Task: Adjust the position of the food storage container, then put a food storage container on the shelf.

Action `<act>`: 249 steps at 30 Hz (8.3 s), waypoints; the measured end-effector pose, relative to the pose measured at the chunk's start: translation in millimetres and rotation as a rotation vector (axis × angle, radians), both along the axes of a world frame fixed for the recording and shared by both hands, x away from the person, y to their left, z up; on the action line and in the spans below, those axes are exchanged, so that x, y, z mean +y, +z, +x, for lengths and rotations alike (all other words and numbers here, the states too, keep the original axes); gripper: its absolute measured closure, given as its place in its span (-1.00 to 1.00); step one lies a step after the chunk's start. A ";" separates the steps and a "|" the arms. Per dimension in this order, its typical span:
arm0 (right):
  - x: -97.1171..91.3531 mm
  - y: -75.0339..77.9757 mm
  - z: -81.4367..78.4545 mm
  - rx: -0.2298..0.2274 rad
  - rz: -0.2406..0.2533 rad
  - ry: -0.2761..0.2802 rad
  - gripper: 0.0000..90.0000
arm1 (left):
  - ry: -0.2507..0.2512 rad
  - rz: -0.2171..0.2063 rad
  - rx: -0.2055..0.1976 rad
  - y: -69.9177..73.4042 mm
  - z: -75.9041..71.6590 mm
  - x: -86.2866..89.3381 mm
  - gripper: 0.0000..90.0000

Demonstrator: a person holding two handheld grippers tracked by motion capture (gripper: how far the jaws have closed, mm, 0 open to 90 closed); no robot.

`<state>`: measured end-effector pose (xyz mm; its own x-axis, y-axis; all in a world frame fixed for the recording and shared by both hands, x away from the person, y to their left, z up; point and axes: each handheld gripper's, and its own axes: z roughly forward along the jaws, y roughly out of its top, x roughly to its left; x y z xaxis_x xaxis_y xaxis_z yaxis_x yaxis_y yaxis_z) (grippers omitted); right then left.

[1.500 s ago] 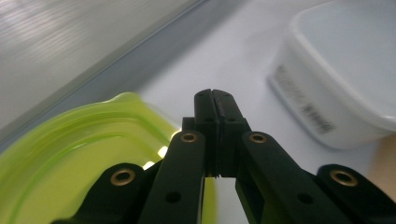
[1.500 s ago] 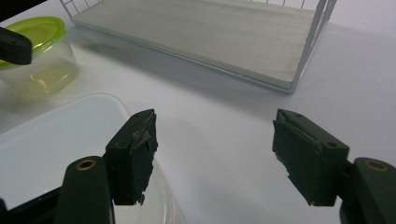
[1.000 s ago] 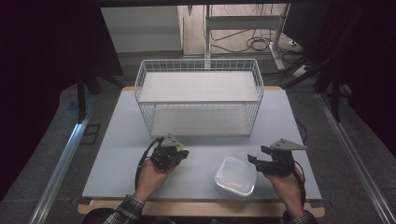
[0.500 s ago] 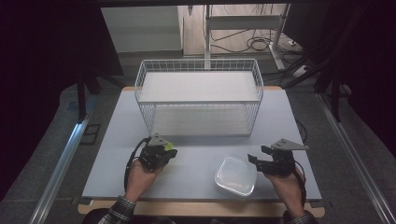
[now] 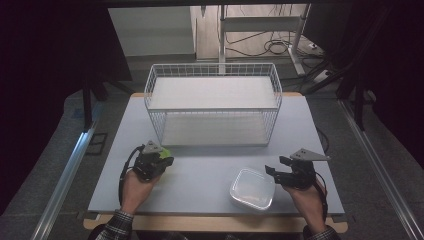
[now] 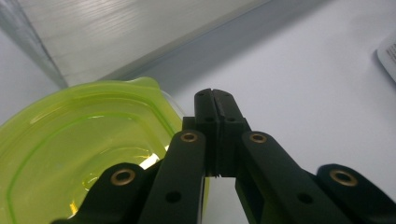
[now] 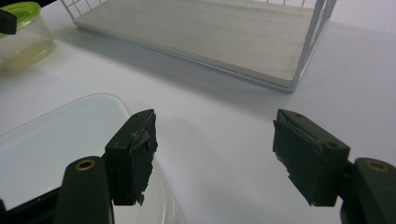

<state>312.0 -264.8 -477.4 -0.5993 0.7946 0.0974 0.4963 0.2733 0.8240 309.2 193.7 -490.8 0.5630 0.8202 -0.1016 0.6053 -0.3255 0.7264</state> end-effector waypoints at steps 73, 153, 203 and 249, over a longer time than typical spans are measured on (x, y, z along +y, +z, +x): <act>77.5 -24.3 -1.6 0.275 -0.036 0.196 0.99 | -0.220 0.054 0.062 -28.8 -29.5 -81.4 0.99; 93.7 -5.9 17.2 0.202 -0.002 0.306 -0.52 | -0.267 -0.217 0.100 -15.9 2.5 -69.1 -0.61; 80.6 12.7 -10.4 0.179 0.208 0.138 0.77 | -0.071 -0.335 0.071 13.0 -26.0 -58.6 0.75; 105.5 136.5 45.9 -0.031 0.254 0.192 0.76 | -0.061 -0.322 -0.164 144.5 18.0 -33.2 0.75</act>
